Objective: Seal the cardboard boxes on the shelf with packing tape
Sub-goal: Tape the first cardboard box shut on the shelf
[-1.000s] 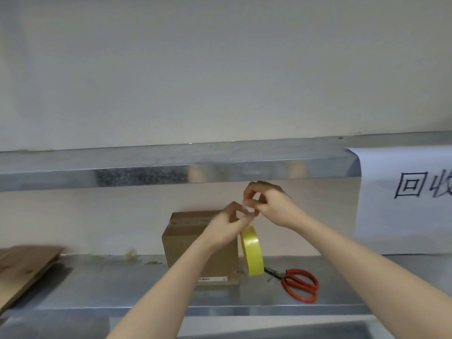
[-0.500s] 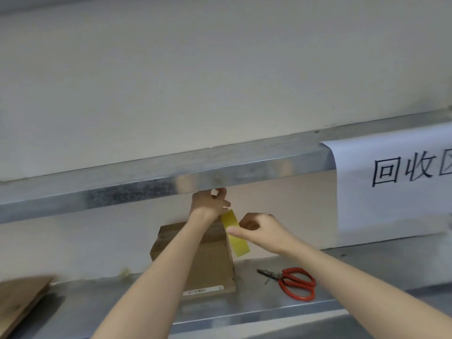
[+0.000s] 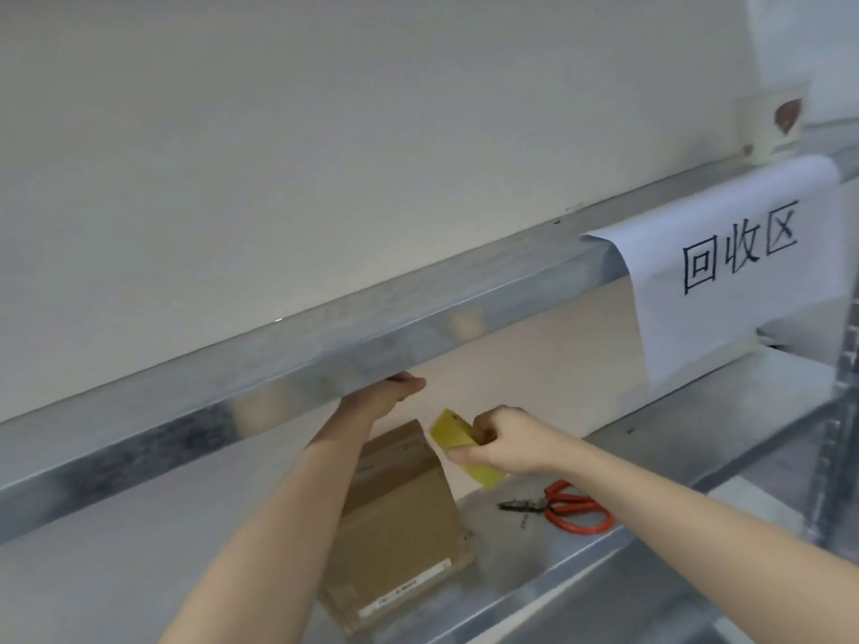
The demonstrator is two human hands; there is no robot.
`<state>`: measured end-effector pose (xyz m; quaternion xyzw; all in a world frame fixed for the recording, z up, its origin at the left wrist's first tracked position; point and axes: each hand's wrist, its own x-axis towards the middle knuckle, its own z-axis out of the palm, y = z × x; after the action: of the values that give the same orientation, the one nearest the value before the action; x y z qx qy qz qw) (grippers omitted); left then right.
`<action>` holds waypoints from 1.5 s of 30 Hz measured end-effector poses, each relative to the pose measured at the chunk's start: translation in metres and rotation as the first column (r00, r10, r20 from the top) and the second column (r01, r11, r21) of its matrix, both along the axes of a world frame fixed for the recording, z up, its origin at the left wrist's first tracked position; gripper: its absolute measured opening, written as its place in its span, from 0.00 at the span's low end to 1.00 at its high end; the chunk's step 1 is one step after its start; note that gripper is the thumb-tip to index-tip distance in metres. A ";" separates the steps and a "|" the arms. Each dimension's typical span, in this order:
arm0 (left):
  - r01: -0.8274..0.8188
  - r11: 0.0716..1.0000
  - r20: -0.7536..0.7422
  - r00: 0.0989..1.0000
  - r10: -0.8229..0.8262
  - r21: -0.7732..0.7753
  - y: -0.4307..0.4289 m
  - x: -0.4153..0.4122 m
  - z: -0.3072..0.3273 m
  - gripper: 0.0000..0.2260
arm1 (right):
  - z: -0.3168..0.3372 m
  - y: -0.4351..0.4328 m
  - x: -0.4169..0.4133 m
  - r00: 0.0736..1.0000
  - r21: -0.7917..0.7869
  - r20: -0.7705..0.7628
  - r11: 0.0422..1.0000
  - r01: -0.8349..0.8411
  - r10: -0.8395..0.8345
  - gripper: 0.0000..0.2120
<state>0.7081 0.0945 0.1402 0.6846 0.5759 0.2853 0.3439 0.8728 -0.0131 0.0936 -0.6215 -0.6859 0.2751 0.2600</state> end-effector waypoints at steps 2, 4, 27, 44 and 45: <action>0.067 0.997 0.019 0.998 -0.067 -0.047 0.003 0.002 0.003 0.07 | -0.001 -0.006 -0.003 0.998 -0.024 -0.023 0.998 0.062 -0.063 0.19; 0.105 0.992 0.026 0.994 -0.104 -0.072 0.006 0.003 0.002 0.08 | 0.000 -0.012 -0.005 0.988 -0.078 -0.109 0.992 0.101 -0.109 0.17; 0.050 0.998 -0.077 0.996 -0.048 0.036 0.028 -0.016 -0.020 0.07 | 0.020 -0.052 -0.034 0.934 -0.423 -0.256 0.898 0.124 -0.249 0.20; 0.079 0.981 -0.333 0.943 -0.016 0.177 0.044 -0.009 -0.045 0.07 | -0.010 -0.046 -0.035 0.948 -0.505 -0.173 0.850 0.147 -0.267 0.19; 0.089 0.980 -0.337 0.941 -0.024 0.177 0.045 -0.009 -0.047 0.07 | -0.010 -0.047 -0.036 0.948 -0.504 -0.177 0.851 0.145 -0.266 0.19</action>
<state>0.6996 0.1399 0.0931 0.7690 0.5759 0.2089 0.1827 0.8371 -0.0597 0.0840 -0.6989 -0.4875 0.4815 0.2049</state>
